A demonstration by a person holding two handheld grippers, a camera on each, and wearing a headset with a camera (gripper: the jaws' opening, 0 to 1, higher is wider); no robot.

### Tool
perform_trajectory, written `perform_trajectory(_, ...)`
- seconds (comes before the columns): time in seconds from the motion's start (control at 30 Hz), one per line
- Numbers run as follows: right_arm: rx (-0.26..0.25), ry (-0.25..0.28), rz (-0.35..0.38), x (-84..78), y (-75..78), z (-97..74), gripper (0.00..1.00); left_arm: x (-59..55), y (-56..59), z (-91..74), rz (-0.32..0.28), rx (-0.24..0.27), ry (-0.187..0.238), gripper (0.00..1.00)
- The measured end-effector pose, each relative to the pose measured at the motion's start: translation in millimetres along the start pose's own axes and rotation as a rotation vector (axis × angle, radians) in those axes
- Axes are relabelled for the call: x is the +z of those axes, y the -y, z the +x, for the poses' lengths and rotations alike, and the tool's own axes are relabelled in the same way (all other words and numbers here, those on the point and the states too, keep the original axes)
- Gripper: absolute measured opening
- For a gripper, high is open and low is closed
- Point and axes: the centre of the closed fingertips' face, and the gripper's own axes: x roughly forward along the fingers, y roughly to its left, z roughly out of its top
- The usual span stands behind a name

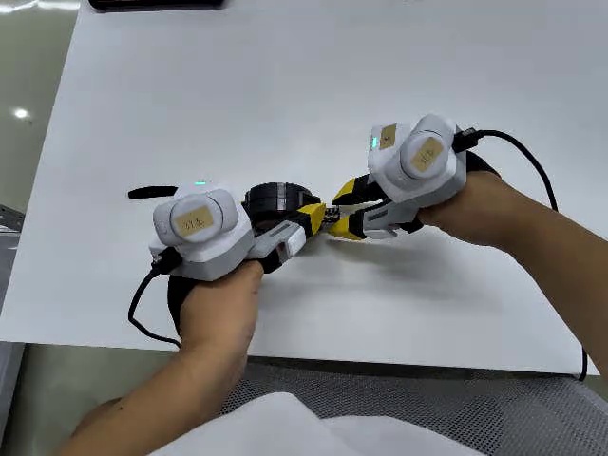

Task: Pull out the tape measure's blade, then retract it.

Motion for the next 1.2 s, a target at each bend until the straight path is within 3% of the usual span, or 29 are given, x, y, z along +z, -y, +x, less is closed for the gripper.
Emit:
perform_trajectory(0.17, -0.01, 0.009, 0.01, 0.4, 0.8, -5.0, 0.21, 0.7, 0.4, -1.4, 0.015, -0.007, -0.002, 0.59)
perform_trajectory(0.3, -0.023, 0.009, 0.015, -0.8, 0.4, -10.6, 0.24, 6.8, 1.3, -6.1, 0.05, -0.035, 0.02, 0.59)
perform_trajectory(0.4, -0.036, 0.021, 0.025, 0.7, 1.2, -15.5, 0.27, 11.1, 0.1, -9.6, 0.04, -0.045, 0.032, 0.6)
perform_trajectory(0.57, -0.052, 0.037, 0.039, 2.6, 2.3, -21.4, 0.3, 14.2, 6.4, -14.4, 0.109, -0.098, 0.057, 0.62)
perform_trajectory(0.77, -0.062, 0.039, 0.052, 1.3, 2.4, -25.1, 0.34, 8.1, 7.7, -18.3, 0.144, -0.126, 0.042, 0.64)
perform_trajectory(1.07, -0.077, 0.042, 0.05, 0.3, 1.8, -32.4, 0.35, 6.9, 2.8, -23.7, 0.178, -0.126, 0.035, 0.65)
perform_trajectory(1.2, -0.093, 0.044, 0.051, -2.3, 2.2, -38.3, 0.38, 4.9, 0.5, -27.9, 0.224, -0.13, 0.019, 0.68)
